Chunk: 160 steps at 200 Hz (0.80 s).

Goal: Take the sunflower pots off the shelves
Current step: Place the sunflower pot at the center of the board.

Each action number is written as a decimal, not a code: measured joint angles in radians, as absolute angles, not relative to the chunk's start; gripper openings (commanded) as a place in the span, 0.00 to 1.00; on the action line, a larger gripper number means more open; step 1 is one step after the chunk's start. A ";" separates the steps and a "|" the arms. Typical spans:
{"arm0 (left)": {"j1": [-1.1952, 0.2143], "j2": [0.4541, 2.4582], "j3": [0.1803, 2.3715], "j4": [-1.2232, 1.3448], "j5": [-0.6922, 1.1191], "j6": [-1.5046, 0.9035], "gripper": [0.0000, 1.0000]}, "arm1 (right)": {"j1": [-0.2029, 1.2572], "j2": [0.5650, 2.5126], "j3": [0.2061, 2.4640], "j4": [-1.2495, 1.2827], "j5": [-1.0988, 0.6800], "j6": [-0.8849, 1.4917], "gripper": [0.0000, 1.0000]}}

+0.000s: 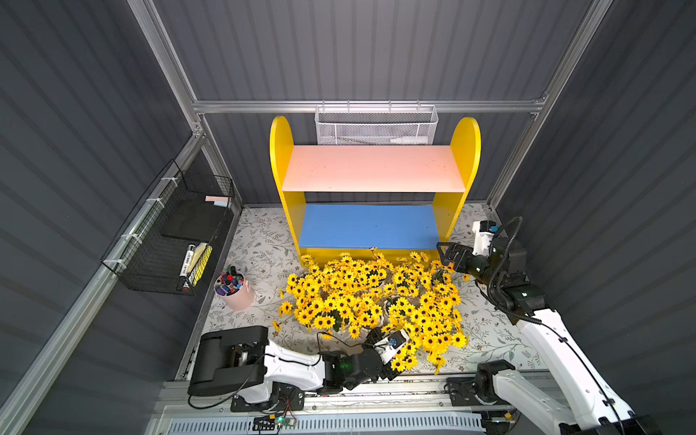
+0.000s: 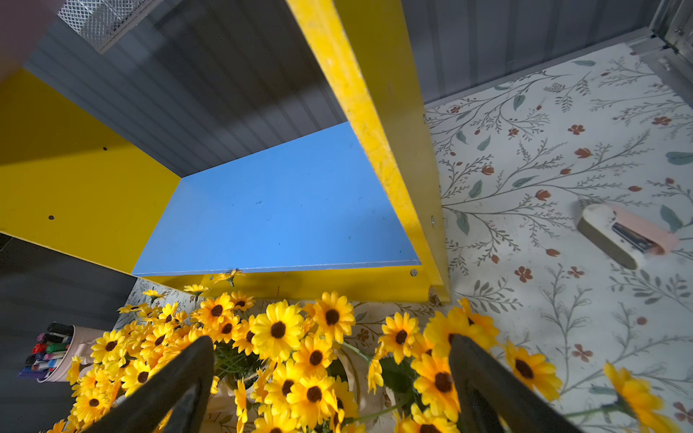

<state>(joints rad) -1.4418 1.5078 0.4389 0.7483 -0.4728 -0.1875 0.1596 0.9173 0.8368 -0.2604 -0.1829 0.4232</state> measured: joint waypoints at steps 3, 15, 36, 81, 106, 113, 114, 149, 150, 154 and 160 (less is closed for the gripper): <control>-1.439 1.517 0.436 0.757 -0.473 -0.189 0.00 | 0.160 0.917 0.837 -0.261 -0.183 0.422 0.99; -1.421 1.543 0.429 0.788 -0.474 -0.197 0.00 | 0.159 0.917 0.837 -0.262 -0.183 0.420 0.99; -1.393 1.575 0.428 0.837 -0.471 -0.216 0.00 | 0.159 0.917 0.837 -0.263 -0.183 0.418 0.99; -1.385 1.614 0.448 0.857 -0.466 -0.241 0.36 | 0.159 0.907 0.837 -0.264 -0.183 0.418 0.99; -1.385 1.615 0.461 0.837 -0.463 -0.249 0.81 | 0.159 0.897 0.837 -0.264 -0.184 0.418 0.99; -1.385 1.615 0.464 0.828 -0.463 -0.253 0.91 | 0.159 0.894 0.837 -0.264 -0.184 0.418 0.99; -1.385 1.615 0.464 0.826 -0.463 -0.253 0.94 | 0.159 0.894 0.837 -0.264 -0.184 0.418 0.99; -1.385 1.593 0.471 0.813 -0.465 -0.275 0.99 | 0.159 0.882 0.836 -0.264 -0.190 0.418 0.99; -1.385 1.591 0.471 0.812 -0.465 -0.275 0.99 | 0.159 0.881 0.836 -0.265 -0.190 0.418 0.99; -1.385 1.586 0.471 0.808 -0.465 -0.276 0.99 | 0.159 0.878 0.835 -0.265 -0.191 0.418 0.99; -1.385 1.576 0.472 0.800 -0.465 -0.279 0.99 | 0.159 0.873 0.832 -0.264 -0.191 0.418 0.99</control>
